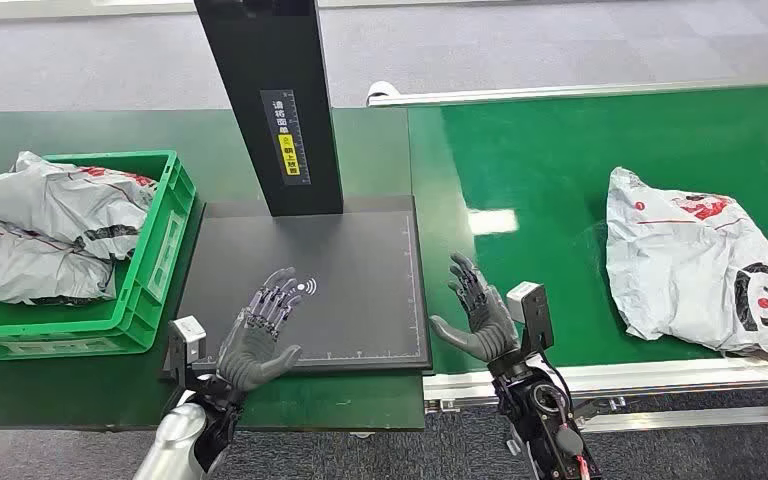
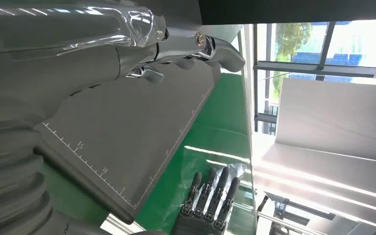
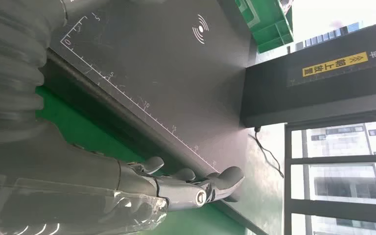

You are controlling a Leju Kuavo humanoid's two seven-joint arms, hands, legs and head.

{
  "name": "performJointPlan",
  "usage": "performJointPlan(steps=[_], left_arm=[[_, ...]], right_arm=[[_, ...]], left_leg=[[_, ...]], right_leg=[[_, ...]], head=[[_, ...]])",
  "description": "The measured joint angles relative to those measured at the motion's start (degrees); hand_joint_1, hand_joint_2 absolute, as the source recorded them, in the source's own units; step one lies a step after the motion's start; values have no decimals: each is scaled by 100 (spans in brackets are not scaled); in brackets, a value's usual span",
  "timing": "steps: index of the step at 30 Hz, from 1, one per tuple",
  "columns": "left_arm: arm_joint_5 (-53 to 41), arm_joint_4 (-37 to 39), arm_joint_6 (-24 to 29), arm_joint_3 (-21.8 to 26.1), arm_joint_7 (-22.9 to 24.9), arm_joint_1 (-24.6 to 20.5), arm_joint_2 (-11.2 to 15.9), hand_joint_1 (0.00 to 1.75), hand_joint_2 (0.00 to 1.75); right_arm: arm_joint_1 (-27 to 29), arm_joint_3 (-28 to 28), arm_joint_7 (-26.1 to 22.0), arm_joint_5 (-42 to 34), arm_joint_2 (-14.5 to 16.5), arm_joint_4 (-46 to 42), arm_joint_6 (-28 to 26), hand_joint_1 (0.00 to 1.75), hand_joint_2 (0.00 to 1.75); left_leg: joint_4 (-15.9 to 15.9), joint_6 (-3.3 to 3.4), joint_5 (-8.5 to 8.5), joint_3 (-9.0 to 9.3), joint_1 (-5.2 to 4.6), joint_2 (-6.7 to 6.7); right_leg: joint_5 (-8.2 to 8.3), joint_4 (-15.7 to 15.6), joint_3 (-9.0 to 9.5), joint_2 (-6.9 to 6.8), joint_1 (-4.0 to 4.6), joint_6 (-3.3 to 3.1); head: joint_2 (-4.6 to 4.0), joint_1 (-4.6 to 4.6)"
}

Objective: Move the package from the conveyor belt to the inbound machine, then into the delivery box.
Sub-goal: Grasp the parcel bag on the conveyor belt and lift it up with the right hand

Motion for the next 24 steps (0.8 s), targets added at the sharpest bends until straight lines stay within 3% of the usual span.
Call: performJointPlan(steps=[20, 24], left_arm=[[0, 0, 0, 0, 0, 0, -1, 0, 175], [1, 0, 24, 0, 0, 1, -1, 0, 175]], right_arm=[[-25, 1, 0, 0, 0, 87, -4, 0, 175], [-24, 8, -180, 67, 0, 80, -157, 0, 175]], left_leg=[[0, 0, 0, 0, 0, 0], [0, 0, 0, 0, 0, 0]], right_leg=[[0, 0, 0, 0, 0, 0], [0, 0, 0, 0, 0, 0]], head=[[-1, -1], [-1, -1]])
